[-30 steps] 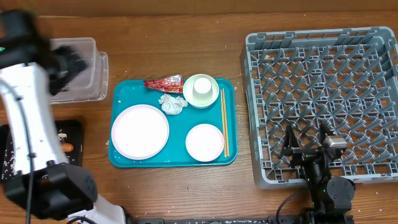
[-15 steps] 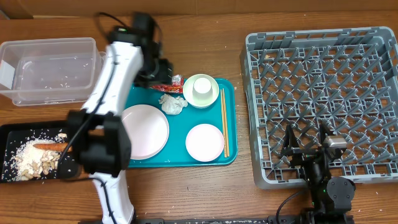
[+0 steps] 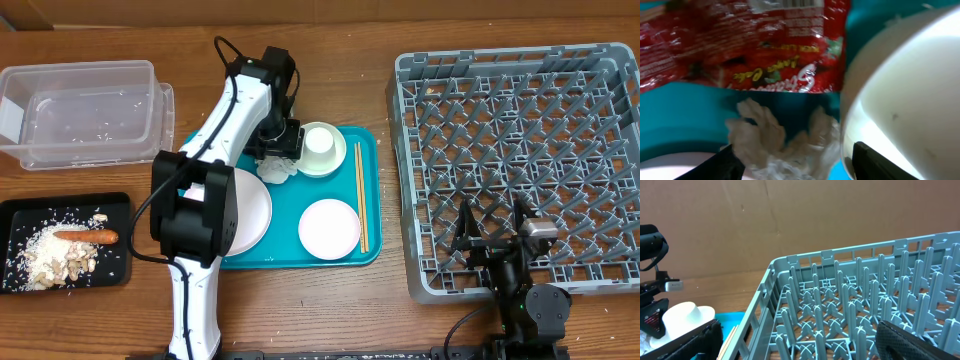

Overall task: Sort waste into correct bins and load items into the dishwasher
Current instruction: 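Reach the left gripper to the crumpled foil on the teal tray, then grasp the foil and carry it into the clear plastic bin, then release the foil and move the left gripper toward the red wrapper, then grasp the red wrapper with the left gripper and lift it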

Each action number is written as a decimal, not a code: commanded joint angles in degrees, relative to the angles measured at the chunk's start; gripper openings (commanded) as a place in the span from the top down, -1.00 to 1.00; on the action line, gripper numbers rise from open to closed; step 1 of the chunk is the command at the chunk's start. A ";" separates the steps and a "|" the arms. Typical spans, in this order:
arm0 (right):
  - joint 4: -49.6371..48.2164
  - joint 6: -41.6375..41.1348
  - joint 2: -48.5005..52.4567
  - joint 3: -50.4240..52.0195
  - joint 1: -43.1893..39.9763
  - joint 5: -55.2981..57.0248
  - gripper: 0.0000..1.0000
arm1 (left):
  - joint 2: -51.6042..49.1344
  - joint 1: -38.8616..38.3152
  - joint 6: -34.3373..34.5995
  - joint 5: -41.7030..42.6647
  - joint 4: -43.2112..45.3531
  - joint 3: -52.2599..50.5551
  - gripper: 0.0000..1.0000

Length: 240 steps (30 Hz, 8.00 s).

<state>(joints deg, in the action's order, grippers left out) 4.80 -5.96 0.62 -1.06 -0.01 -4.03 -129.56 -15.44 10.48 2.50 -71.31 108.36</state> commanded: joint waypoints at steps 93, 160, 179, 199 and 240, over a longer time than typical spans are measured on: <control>-0.17 0.00 -0.46 0.59 -0.33 0.50 -1.00 | 4.66 6.27 10.29 -13.88 -13.60 24.11 0.91; -0.17 0.02 -0.46 0.59 -0.33 0.50 -1.00 | 3.98 11.65 52.02 2.84 8.50 -0.50 -1.00; -0.17 0.02 -0.46 0.59 -0.33 0.50 -1.00 | 3.93 10.14 60.06 -2.80 14.93 -5.57 -0.86; -0.17 0.00 -0.46 0.59 -0.33 0.50 -1.00 | 1.29 10.05 60.41 -2.16 17.18 -5.62 -0.62; -0.17 0.02 -0.46 0.59 -0.33 0.50 -1.00 | 7.41 10.27 46.29 -3.13 12.87 3.69 0.92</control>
<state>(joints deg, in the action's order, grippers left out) 4.80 -6.02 0.62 -1.06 -0.03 -4.03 -127.68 -5.17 61.17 0.58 -58.50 107.22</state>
